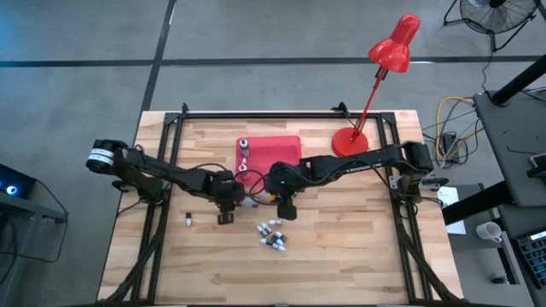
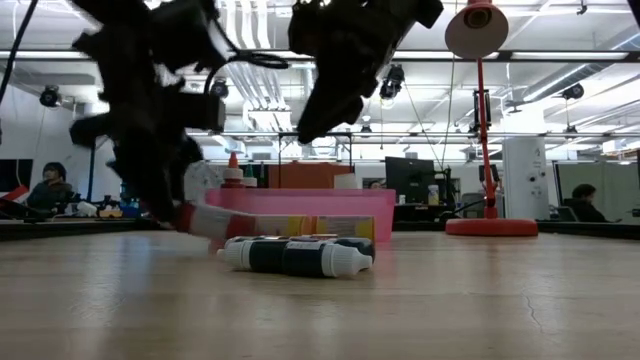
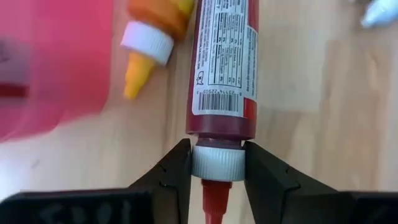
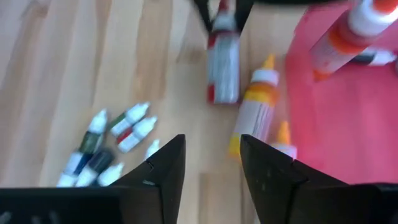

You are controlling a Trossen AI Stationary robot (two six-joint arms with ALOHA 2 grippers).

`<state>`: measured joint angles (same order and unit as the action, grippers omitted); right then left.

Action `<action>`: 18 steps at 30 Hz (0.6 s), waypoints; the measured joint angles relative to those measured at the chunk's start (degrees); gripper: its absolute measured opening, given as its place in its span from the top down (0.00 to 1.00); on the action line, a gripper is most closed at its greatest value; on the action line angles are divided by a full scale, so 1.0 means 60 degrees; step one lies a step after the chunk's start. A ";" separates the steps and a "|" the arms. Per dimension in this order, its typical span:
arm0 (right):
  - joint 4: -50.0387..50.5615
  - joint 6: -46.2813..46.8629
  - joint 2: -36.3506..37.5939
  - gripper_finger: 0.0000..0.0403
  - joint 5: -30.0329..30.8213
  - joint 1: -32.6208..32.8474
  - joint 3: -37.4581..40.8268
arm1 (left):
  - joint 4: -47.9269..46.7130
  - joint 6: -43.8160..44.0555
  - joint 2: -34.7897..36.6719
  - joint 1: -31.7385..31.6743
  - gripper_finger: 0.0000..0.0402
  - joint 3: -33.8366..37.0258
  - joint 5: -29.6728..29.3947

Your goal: Pick & Place food coloring

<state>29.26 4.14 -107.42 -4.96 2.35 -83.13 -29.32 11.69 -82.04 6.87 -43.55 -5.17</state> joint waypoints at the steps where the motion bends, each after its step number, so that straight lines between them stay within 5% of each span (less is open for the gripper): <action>1: 0.0169 0.0036 0.0041 0.65 -0.0123 -0.0002 0.0000 | -0.0689 0.0006 0.0038 0.0013 0.77 -0.0394 0.0019; 8: 0.2090 -0.0015 0.0521 0.70 -0.0513 -0.0015 0.0000 | -0.5162 -0.0254 0.0091 -0.0036 0.77 -0.3943 -0.0299; 18: 0.3016 0.0368 0.1453 0.77 -0.0320 0.0080 0.0426 | -0.7776 0.0511 -0.0733 -0.1900 0.77 -0.7801 -0.0168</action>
<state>47.35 6.35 -98.70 -6.87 2.83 -80.58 -75.97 14.76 -86.43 -4.53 -90.36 -6.18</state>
